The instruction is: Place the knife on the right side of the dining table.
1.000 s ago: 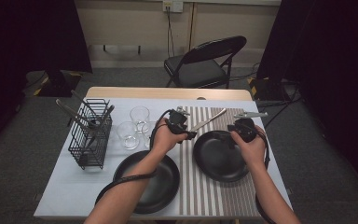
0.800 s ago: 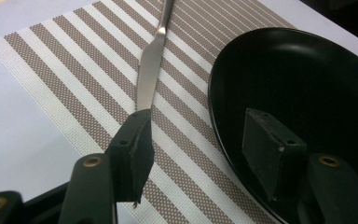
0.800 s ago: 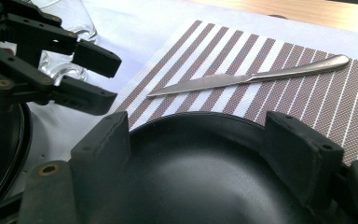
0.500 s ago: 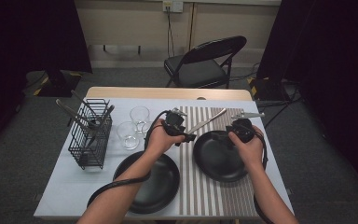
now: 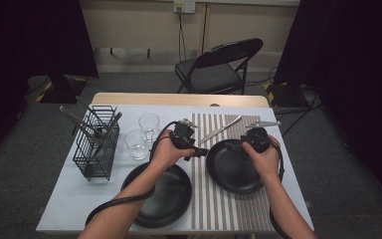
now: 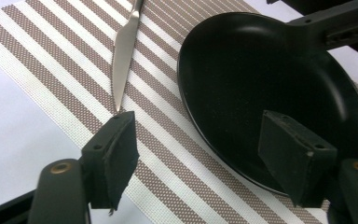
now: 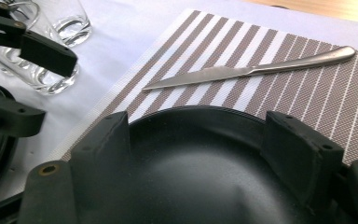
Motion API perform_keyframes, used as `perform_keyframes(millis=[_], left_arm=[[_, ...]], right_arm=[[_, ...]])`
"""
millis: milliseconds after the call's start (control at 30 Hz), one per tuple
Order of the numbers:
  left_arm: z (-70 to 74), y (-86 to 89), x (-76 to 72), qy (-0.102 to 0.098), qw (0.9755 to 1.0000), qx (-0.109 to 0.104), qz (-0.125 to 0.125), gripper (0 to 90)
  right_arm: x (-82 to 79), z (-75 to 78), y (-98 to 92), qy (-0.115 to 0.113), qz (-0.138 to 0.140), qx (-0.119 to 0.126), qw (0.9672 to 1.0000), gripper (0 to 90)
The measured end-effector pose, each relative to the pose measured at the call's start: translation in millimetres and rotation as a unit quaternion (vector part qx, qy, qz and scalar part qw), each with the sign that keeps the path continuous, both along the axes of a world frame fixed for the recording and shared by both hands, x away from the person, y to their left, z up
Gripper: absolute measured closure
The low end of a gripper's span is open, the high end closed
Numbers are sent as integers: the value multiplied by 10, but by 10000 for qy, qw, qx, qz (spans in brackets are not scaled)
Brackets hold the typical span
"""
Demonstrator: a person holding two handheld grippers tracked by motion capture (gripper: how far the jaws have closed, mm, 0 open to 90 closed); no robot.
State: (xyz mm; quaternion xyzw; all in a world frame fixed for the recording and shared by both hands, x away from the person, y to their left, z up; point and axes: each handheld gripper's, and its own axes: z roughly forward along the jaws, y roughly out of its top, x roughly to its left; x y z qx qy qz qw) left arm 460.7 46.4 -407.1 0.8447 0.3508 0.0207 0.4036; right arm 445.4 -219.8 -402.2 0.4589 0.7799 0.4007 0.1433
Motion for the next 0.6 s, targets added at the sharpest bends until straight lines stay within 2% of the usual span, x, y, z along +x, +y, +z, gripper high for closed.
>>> perform_keyframes(millis=[367,600], left_arm=[[61,27,-101,-24,9996,-243,-103,205],[98,82,-150,-33,9994,-260,-244,185]], right_arm=[[50,-76,-39,43,-87,-58,9999,229],[56,-104,-37,52,-83,-76,9999,229]])
